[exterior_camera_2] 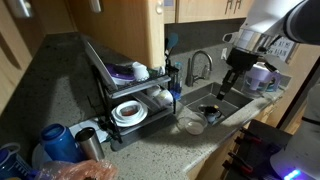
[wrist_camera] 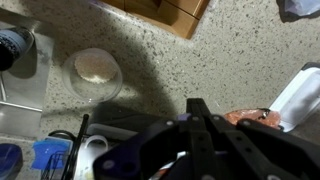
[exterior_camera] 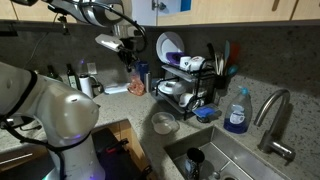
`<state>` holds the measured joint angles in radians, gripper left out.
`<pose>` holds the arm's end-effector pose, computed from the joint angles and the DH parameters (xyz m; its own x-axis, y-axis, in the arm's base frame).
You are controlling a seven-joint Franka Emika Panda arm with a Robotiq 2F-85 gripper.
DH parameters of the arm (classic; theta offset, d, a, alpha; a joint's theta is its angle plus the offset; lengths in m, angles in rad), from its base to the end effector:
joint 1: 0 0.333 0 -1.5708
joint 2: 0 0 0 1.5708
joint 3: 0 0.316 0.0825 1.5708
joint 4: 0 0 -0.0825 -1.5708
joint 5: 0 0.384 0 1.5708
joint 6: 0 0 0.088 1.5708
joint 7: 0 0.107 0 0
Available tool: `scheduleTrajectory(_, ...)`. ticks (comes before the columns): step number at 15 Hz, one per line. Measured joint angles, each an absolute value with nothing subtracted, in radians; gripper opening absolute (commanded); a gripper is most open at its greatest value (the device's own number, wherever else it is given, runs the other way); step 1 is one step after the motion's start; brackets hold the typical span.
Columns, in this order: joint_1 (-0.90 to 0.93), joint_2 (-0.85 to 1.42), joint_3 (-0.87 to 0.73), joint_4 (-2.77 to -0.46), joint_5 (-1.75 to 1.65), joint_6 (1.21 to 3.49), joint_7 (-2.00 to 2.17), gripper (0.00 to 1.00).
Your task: Open the top cupboard door
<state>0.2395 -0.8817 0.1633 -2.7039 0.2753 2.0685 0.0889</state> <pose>0.2839 0.1388 0.4964 0.9644 0.1452 0.2212 0.1828 -0.9700 -0.1603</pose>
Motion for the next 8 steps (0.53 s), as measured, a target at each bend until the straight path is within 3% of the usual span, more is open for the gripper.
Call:
scheduleTrajectory(3, 0.228, -0.894, 0.165, -2.723, 0.265, 2.054, 0.089, 0.00)
scheduleTrajectory(4, 0.226, -0.896, 0.165, -2.728, 0.257, 2.054, 0.089, 0.26)
scheduleTrajectory(5, 0.224, -0.898, 0.166, -2.733, 0.250, 2.054, 0.089, 0.27)
scheduleTrajectory(6, 0.222, -0.899, 0.166, -2.737, 0.245, 2.054, 0.089, 0.07)
scheduleTrajectory(8, 0.218, -0.901, 0.168, -2.743, 0.243, 2.054, 0.089, 0.23)
